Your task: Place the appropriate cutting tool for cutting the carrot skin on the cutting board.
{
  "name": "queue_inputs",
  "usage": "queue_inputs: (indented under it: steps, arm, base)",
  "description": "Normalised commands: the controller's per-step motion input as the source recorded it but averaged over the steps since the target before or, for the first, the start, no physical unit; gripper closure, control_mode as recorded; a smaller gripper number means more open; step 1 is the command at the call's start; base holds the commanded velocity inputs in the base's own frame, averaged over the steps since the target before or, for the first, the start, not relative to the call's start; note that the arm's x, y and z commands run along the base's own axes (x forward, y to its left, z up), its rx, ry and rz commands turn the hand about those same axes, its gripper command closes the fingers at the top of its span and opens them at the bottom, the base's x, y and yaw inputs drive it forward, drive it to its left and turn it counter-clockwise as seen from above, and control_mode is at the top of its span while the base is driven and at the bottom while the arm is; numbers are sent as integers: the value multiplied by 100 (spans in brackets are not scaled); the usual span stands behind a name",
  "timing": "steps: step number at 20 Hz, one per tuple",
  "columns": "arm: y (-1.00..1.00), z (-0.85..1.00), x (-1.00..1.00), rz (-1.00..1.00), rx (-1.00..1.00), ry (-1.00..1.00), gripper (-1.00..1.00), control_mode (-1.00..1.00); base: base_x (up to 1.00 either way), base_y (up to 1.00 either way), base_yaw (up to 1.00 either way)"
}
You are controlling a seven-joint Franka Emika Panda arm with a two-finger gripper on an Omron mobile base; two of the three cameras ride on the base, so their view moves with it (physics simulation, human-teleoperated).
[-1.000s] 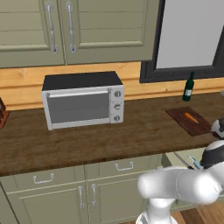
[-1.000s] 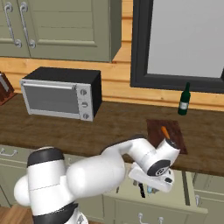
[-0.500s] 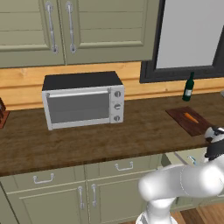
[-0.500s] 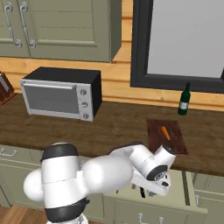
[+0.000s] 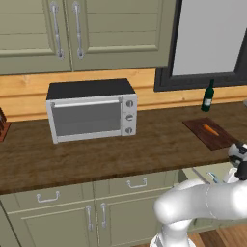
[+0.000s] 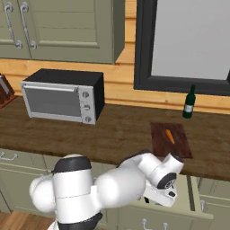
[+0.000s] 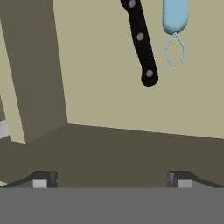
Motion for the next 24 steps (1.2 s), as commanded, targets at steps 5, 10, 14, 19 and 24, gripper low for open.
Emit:
queue_inputs:
  steps: [5,10,14,19,24]
  arm:
    - [0,0,-70,5,0,9,-100,-100]
    - [0,0,-74,2,0,11,-100,-100]
    - [0,0,-62,2,0,17,-100,-100]
    - [-12,1,14,0,0,1,-100,-100]
    - [-31,1,39,0,0,0,-100,-100]
  base:
    - [0,0,0]
    - [0,0,0]
    - [0,0,0]
    - [0,0,0]
    - [0,0,0]
